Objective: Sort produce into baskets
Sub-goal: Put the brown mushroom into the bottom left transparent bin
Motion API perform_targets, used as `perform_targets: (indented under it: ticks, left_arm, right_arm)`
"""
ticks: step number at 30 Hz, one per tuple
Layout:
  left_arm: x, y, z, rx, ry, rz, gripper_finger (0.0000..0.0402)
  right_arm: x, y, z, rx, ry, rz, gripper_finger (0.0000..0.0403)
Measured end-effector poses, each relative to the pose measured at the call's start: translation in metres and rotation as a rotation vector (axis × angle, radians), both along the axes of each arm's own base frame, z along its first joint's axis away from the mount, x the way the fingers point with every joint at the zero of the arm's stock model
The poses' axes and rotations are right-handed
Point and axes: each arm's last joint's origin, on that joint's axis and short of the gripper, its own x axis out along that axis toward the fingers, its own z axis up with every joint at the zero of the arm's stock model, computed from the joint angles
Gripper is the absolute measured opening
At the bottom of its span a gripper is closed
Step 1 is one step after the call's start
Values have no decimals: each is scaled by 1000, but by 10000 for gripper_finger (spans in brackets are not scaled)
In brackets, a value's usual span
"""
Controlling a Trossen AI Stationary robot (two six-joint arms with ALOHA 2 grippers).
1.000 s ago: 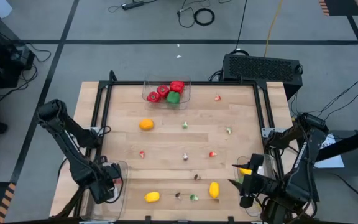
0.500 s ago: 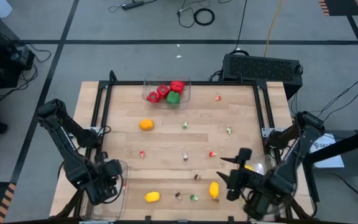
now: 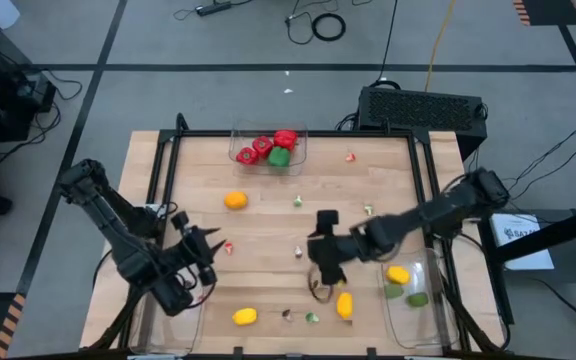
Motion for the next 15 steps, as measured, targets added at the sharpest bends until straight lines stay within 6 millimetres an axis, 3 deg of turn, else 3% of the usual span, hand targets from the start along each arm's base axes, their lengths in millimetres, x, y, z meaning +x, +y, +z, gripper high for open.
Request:
perform_targets:
  ticks: [6,15]
  left_arm:
    - [17,20,2,96,-23,77,154]
    - [30,41,2,192,86,100,154]
  right_arm:
    - [8,-36,-45,185,-93,-26,258]
    - [16,-34,-64,270,-183,-104,258]
